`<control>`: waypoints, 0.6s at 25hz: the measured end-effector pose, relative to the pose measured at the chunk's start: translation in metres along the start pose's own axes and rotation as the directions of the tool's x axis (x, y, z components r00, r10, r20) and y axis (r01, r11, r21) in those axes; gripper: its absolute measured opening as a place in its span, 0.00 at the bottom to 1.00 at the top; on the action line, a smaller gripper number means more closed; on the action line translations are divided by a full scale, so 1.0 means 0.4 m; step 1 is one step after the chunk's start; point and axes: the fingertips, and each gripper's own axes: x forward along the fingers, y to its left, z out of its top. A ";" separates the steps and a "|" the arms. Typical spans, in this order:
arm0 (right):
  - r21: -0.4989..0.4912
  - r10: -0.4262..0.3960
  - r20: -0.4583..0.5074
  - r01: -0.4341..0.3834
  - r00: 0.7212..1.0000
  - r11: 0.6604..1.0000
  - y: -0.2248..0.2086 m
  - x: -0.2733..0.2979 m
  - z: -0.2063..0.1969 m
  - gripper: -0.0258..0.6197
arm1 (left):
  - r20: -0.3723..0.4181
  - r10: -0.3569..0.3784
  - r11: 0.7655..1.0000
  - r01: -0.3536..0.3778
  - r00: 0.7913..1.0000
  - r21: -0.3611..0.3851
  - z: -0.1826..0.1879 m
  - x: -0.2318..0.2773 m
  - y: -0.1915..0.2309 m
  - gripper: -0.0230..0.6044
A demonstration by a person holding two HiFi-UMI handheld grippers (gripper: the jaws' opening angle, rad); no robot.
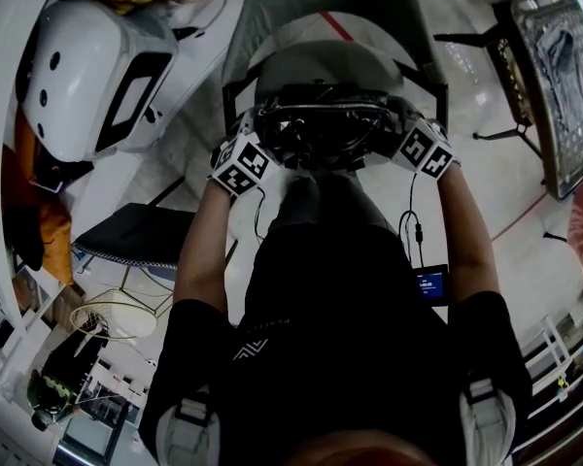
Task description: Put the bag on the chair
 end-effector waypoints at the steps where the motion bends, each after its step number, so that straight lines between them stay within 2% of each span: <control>1: 0.001 -0.005 -0.001 0.005 1.000 1.000 -0.001 -0.004 -0.001 0.53 | -0.006 -0.001 1.000 0.001 1.000 0.004 -0.002 -0.002 0.000 0.66; 7: -0.014 -0.039 -0.015 0.039 0.999 0.999 -0.003 -0.027 -0.008 0.53 | -0.038 0.003 1.000 -0.004 0.999 -0.002 -0.012 -0.016 0.000 0.67; 15: 0.017 -0.081 -0.001 0.081 0.997 0.997 0.001 -0.046 -0.008 0.53 | -0.037 0.018 0.999 -0.019 0.999 -0.028 -0.016 -0.033 0.008 0.67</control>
